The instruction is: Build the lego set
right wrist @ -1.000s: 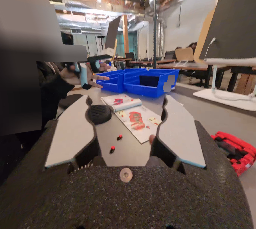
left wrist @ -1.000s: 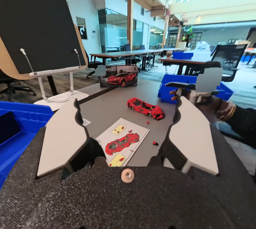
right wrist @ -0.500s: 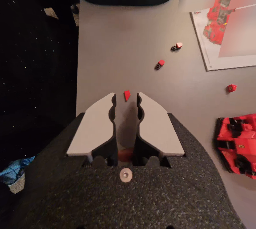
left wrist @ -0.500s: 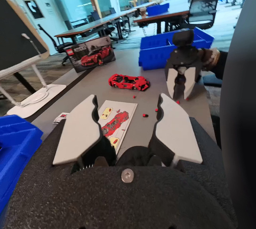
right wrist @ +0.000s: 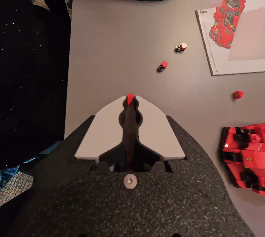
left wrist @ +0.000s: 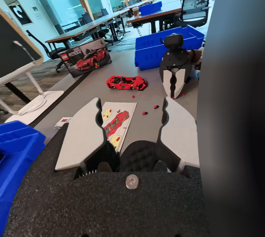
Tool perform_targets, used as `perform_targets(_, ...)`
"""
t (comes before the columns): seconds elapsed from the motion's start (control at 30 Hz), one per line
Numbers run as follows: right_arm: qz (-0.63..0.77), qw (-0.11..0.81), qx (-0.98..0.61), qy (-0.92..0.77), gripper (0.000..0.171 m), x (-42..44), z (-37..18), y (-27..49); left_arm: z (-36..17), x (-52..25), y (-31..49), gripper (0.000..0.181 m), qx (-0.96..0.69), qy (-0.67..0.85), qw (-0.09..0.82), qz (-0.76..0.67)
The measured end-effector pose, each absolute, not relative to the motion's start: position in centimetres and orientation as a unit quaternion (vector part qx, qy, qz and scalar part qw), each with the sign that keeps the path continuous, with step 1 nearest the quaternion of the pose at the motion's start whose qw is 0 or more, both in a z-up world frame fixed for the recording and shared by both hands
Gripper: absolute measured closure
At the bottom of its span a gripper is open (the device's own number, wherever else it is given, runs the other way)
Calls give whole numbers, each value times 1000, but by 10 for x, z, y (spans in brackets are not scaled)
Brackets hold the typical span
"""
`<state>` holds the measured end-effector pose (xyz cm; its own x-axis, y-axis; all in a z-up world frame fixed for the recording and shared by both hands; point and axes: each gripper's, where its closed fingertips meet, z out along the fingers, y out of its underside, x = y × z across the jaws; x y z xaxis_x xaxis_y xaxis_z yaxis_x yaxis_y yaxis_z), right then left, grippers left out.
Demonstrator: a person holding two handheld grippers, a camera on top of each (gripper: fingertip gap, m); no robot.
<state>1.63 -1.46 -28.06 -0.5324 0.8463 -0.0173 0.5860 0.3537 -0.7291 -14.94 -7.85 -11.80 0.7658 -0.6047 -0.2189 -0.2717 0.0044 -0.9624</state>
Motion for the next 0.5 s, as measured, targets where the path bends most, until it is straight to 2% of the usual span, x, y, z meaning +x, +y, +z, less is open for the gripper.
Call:
perform_targets(0.17, 349, 184, -443, -805, 164, 16, -281, -15, -120, -179, -90, 105, -717, 282, 630, -99)
perform_targets(0.33, 336, 185, -451, -806, 164, 14, -280, -15, -143, -157, -87, 127, -736, 333, 578, -112)
perform_targets(0.4, 330, 201, -464, -797, 164, 12, -276, -10, -160, -129, -82, 126, -742, 380, 533, -145)
perform_targets(0.5, 355, 234, -473, -772, 164, 6, -264, -11, -210, -105, -71, 125, -762, 487, 409, -126)
